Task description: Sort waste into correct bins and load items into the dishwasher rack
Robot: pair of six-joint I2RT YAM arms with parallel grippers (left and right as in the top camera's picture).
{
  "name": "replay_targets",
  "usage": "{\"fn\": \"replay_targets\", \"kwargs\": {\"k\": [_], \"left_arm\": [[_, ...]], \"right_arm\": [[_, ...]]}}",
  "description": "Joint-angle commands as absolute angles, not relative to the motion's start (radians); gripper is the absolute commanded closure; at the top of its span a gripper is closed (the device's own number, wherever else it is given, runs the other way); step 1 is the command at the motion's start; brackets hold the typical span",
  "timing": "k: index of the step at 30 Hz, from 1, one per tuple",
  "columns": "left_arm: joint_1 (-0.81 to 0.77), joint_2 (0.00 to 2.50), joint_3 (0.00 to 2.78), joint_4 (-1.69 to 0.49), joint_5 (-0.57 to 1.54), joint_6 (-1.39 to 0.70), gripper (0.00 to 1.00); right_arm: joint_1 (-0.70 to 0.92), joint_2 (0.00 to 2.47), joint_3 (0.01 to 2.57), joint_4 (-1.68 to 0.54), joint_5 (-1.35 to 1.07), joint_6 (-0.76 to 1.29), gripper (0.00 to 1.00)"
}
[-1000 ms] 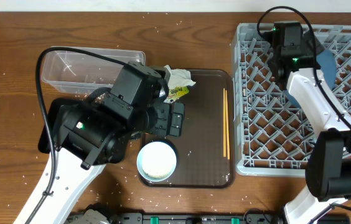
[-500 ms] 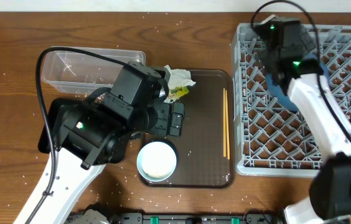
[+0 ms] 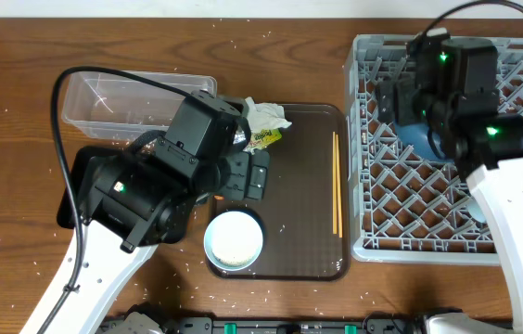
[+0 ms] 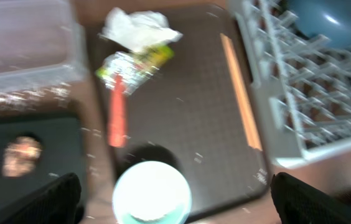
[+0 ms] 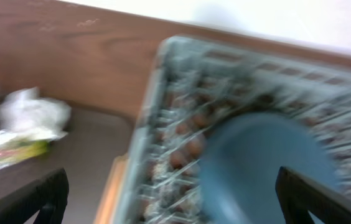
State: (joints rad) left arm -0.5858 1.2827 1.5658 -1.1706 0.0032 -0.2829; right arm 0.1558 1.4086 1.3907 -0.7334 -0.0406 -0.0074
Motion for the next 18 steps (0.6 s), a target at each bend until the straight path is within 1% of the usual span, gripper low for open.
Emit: {"fn": "replay_targets", "kwargs": {"k": [1, 6, 9, 12, 14, 16, 17, 18], "left_arm": [[-0.569, 1.286, 1.572, -1.172, -0.163, -0.264, 0.02], [-0.491, 1.343, 1.561, -1.187, -0.162, -0.300, 0.02], [-0.448, 1.398, 1.535, -1.189, -0.155, -0.300, 0.02], [-0.427, 1.456, 1.524, -1.195, -0.080, -0.300, 0.02], [-0.427, 1.497, 1.522, -1.195, -0.029, -0.300, 0.02], [-0.428, 1.537, 1.522, -1.176, -0.001, -0.292, 0.02], [-0.431, 1.557, 1.522, -1.157, 0.014, -0.266, 0.00], [-0.435, 1.578, 1.522, -1.130, 0.019, -0.233, 0.04]], "right_arm": [[0.164, 1.399, 1.394, -0.791, -0.275, 0.105, 0.01], [0.164, 1.422, 1.393, -0.898, -0.290, 0.143, 0.01], [0.167, 1.433, 1.393, -0.941, -0.290, 0.148, 0.08], [0.171, 1.435, 1.393, -0.962, -0.289, 0.186, 0.11], [0.172, 1.435, 1.393, -0.963, -0.289, 0.204, 0.18], [0.171, 1.435, 1.393, -0.962, -0.284, 0.235, 0.18], [0.171, 1.435, 1.393, -0.961, -0.281, 0.246, 0.19], [0.171, 1.435, 1.393, -0.958, -0.271, 0.270, 0.18]]}}
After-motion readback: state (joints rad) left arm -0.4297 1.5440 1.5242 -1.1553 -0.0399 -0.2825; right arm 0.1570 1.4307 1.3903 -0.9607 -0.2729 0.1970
